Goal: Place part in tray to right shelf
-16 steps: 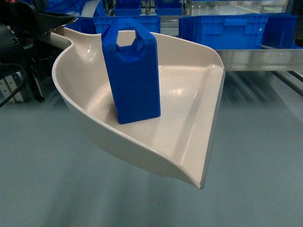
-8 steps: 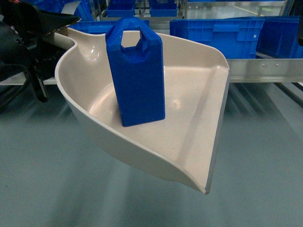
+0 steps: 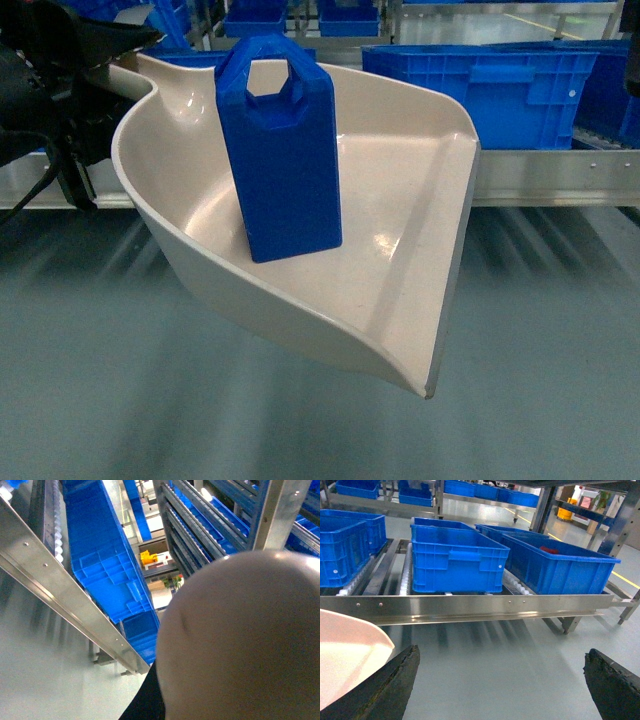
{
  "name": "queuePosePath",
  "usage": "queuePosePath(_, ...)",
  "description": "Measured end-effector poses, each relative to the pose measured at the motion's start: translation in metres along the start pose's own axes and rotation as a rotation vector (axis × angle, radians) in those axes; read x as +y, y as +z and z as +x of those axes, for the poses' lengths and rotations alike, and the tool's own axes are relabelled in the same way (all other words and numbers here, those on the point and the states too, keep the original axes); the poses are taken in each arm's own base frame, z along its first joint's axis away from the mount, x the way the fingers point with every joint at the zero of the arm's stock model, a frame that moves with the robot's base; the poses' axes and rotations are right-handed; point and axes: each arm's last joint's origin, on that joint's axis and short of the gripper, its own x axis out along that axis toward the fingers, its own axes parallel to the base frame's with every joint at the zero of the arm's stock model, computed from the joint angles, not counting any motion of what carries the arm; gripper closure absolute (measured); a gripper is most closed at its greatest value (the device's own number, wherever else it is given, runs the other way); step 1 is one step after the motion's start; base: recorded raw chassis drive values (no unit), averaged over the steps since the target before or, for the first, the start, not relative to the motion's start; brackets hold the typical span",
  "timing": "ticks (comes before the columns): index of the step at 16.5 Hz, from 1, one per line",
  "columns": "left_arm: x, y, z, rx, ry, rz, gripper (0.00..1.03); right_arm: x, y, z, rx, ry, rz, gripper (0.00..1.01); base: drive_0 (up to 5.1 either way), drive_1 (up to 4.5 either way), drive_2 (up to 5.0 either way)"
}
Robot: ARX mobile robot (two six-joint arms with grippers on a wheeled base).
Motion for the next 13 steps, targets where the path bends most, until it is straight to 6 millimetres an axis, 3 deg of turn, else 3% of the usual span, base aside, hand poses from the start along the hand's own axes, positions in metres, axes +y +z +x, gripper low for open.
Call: queuePosePath(13, 0.0004, 0.0003, -0.0001, 0.0, 0.003, -0.001, 0.9, 0.0, 0.0, 0.0, 0.0, 0.0, 0.0, 0.03, 0.0, 3.86, -3.8)
